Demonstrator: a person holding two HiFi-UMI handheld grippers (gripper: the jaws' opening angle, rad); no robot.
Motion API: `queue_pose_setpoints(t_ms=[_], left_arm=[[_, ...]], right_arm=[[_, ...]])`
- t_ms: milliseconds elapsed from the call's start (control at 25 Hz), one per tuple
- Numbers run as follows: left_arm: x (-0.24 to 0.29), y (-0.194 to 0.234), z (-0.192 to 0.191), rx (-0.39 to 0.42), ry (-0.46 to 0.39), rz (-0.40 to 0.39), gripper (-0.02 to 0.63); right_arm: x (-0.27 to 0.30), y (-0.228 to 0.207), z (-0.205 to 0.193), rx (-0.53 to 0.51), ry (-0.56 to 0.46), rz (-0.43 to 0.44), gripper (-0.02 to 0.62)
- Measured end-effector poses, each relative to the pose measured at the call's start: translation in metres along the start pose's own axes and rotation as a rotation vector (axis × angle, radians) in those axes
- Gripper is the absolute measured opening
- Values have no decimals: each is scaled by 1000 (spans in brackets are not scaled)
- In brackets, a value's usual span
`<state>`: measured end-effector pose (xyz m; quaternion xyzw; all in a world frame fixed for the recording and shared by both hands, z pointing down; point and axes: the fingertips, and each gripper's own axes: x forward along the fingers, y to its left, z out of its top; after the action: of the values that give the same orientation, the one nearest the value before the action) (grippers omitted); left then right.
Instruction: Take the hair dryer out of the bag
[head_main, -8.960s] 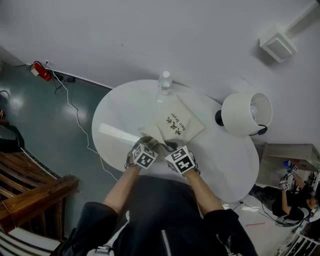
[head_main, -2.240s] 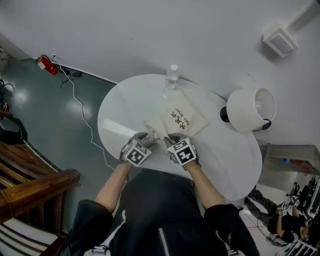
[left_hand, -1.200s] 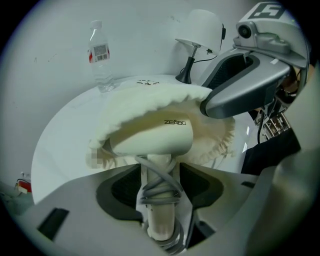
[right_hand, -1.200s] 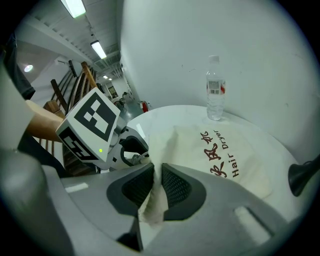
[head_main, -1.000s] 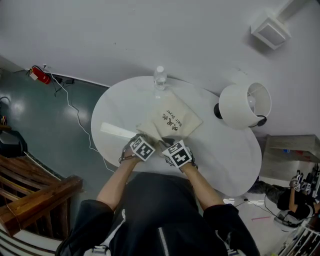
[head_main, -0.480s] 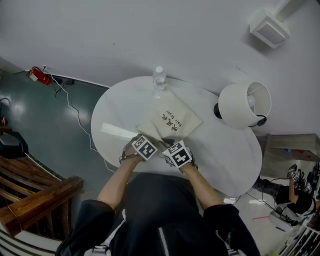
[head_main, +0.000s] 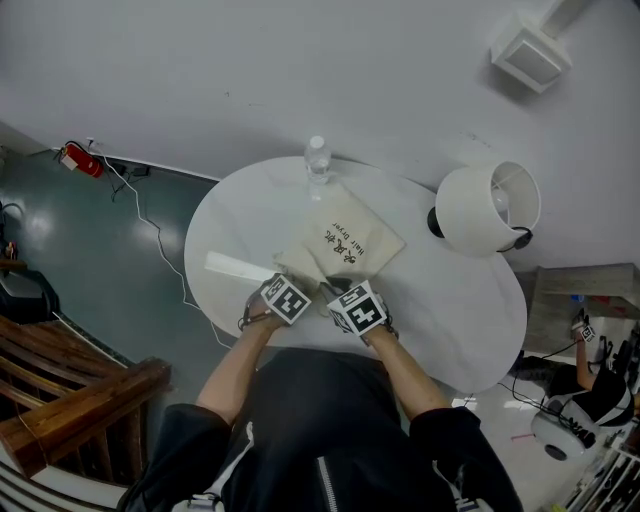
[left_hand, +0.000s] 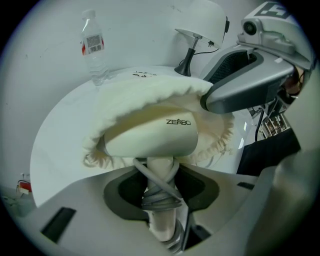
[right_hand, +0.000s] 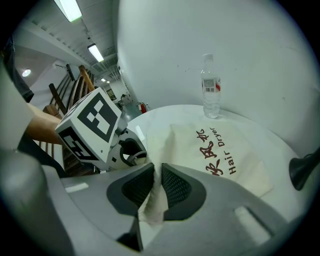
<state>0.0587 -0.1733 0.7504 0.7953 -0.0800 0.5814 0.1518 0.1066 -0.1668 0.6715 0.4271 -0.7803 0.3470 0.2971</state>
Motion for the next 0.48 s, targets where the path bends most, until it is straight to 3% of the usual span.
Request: queue_pose_setpoints(t_ms=[480], left_arm=[[-16, -16, -14, -28, -36, -24, 173]], right_arm=[[0, 3, -2, -20, -14, -31, 51]])
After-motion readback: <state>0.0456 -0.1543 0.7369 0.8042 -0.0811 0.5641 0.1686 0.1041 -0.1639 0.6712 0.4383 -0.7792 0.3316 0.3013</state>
